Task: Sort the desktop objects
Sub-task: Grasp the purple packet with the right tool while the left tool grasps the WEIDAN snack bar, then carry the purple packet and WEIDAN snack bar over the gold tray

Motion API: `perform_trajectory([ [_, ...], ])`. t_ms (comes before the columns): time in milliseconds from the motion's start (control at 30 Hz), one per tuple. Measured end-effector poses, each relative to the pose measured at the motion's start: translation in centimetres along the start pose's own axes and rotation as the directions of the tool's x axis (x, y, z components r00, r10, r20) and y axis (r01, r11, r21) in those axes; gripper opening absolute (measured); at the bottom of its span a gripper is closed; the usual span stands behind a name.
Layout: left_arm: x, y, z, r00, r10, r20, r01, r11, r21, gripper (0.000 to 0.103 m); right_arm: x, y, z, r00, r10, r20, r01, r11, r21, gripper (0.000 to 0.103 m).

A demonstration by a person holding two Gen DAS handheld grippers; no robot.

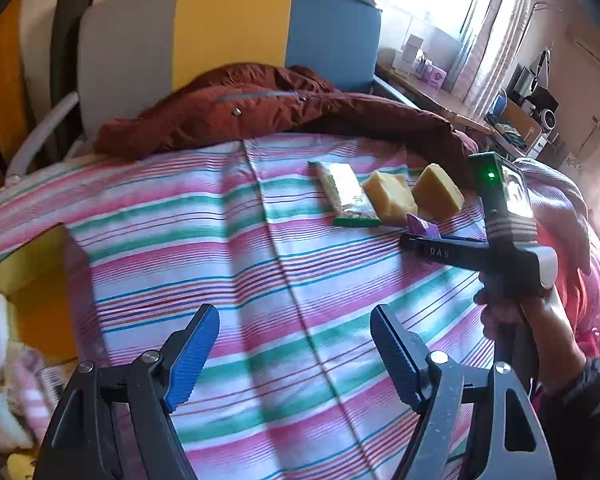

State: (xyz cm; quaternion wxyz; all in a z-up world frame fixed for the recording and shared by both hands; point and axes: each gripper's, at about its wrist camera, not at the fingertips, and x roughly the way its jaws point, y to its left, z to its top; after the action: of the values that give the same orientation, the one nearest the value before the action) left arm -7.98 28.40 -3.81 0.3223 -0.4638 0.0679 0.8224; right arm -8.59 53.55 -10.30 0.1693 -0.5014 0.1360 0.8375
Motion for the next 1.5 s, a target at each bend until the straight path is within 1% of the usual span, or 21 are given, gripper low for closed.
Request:
perform_trajectory([
  [67,1.2,-0.4,1.1,1.0,-0.021,-0.02,0.021,1.0,-0.016,0.078,0.0,-0.2,0.1,1.0,0.01,-0.007,-0.01,1.0,0.001,0.054],
  [133,2.5,-0.7,2.1,0.999,-0.013,-0.037,0.012,1.0,-0.023,0.078,-0.1,-0.3,0.2,1.0,0.019,-0.014,-0.019,1.0,0.007,0.054],
  [200,3.3,-1.2,3.1,0.999,-0.012,-0.033,0.012,1.0,-0.019,0.078,-0.1,-0.3,0.3,0.999,0.025,-0.022,-0.025,1.0,0.01,0.054],
  [267,4.6,-1.8,4.2,0.999,0.007,-0.04,-0.008,1.0,-0.006,0.078,-0.2,-0.3,0.3,0.999,0.021,-0.024,-0.021,1.0,-0.002,0.054],
  [367,6.4,-2.7,5.7,0.999,0.013,-0.048,-0.013,1.0,-0.001,0.078,-0.3,-0.4,0.3,0.999,0.02,-0.034,-0.02,1.0,-0.002,0.054],
  [433,7.6,-3.2,6.7,0.999,0.001,-0.052,-0.002,1.0,-0.006,0.078,-0.4,-0.5,0.4,0.999,0.011,-0.038,-0.011,1.0,-0.006,0.054],
  [533,9.6,-4.1,8.4,0.998,-0.013,-0.062,0.012,1.0,-0.016,0.078,0.0,-0.5,0.4,0.998,-0.006,-0.069,0.005,1.0,-0.022,0.054],
  [633,11.7,-4.9,9.9,0.997,0.004,-0.08,-0.005,1.0,-0.013,0.078,0.1,-0.5,0.4,0.997,-0.022,-0.079,0.02,1.0,-0.022,0.056],
  [667,12.2,-5.2,10.3,0.997,0.0,-0.081,-0.001,1.0,-0.007,0.078,0.1,-0.6,0.5,0.996,-0.023,-0.084,0.021,1.0,-0.017,0.057],
  [733,13.7,-5.7,11.1,0.995,0.028,-0.091,-0.028,1.0,0.005,0.078,0.2,-0.8,0.5,0.996,-0.018,-0.086,0.017,1.0,-0.008,0.057],
  [800,14.9,-6.0,11.6,0.994,0.03,-0.104,-0.029,0.999,0.013,0.078,0.2,-0.9,0.6,0.996,-0.017,-0.087,0.017,1.0,-0.007,0.057],
  [867,16.2,-6.2,11.9,0.991,0.063,-0.12,-0.06,0.998,0.026,0.076,0.2,-1.0,0.6,0.996,-0.015,-0.088,0.014,1.0,-0.005,0.057],
  [1033,18.5,-6.9,12.4,0.986,0.085,-0.144,-0.077,0.995,0.059,0.074,0.2,-1.3,0.7,0.996,-0.006,-0.087,0.006,1.0,0.0,0.059],
  [1100,19.3,-7.1,12.2,0.983,0.116,-0.145,-0.105,0.991,0.084,0.07,0.2,-1.3,0.7,0.996,-0.008,-0.086,0.008,1.0,-0.005,0.059],
  [1167,19.2,-7.3,11.9,0.984,0.133,-0.121,-0.12,0.987,0.109,0.068,0.2,-1.4,0.7,0.996,-0.009,-0.084,0.008,1.0,-0.011,0.059],
  [1200,19.1,-7.4,11.7,0.983,0.14,-0.115,-0.126,0.984,0.123,0.066,0.2,-1.4,0.7,0.997,-0.009,-0.083,0.008,1.0,-0.013,0.059],
  [1267,18.8,-7.1,11.3,0.984,0.151,-0.096,-0.137,0.981,0.14,0.058,0.2,-1.5,0.7,0.997,-0.01,-0.08,0.009,1.0,-0.018,0.059],
  [1300,18.6,-6.9,11.2,0.984,0.15,-0.092,-0.137,0.982,0.134,0.051,0.2,-1.5,0.7,0.997,-0.012,-0.077,0.01,1.0,-0.022,0.059],
  [1333,18.2,-6.5,11.0,0.985,0.148,-0.093,-0.136,0.983,0.125,0.049,0.1,-1.4,0.7,0.997,-0.014,-0.075,0.012,1.0,-0.026,0.059],
  [1400,17.7,-6.1,10.7,0.985,0.144,-0.097,-0.132,0.983,0.125,0.048,0.1,-1.5,0.7,0.997,-0.012,-0.071,0.01,0.999,-0.03,0.058],
  [1500,16.5,-5.7,9.2,0.984,0.163,-0.078,-0.152,0.979,0.133,0.047,0.0,-1.7,0.7,0.998,-0.006,-0.067,0.003,0.999,-0.033,0.058],
])
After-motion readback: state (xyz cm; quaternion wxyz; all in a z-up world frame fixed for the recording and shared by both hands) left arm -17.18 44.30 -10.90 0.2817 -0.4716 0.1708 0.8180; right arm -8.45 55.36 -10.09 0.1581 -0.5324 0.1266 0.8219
